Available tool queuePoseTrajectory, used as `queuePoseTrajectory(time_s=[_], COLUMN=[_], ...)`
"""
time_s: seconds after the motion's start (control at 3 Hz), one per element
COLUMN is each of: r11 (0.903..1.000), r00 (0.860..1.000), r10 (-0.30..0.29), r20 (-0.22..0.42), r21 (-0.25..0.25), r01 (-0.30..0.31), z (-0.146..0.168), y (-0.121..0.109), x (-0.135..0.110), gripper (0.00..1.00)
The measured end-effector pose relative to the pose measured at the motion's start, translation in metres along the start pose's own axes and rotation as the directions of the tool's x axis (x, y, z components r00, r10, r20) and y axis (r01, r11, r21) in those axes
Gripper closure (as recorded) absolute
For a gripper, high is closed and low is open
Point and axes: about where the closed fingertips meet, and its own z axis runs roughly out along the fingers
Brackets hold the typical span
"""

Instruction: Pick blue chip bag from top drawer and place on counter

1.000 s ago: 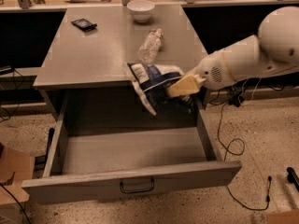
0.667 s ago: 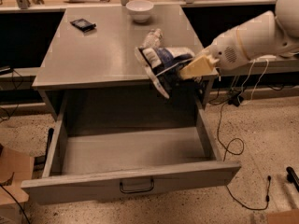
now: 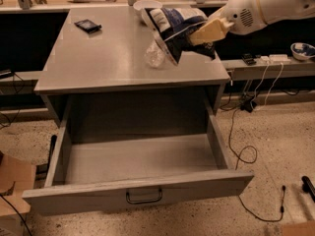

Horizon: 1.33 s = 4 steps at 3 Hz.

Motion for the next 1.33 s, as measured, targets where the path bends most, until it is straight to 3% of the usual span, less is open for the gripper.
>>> queuePoseTrajectory(time_s=[0.33,0.67,1.33], r11=[1.0,0.9999,0.9967], r00=[1.0,0.999,0.995], r10=[0.002,0.012,-0.049], r20=[-0.002,0.044,0.085], r21=[-0.002,-0.007,-0.06], r01=[-0.002,-0.012,0.054], z=[0.001,0.023,0.106], y=[0.001,0.008,0.044], x=[0.001,-0.004,-0.043], gripper=[1.0,1.0,1.0])
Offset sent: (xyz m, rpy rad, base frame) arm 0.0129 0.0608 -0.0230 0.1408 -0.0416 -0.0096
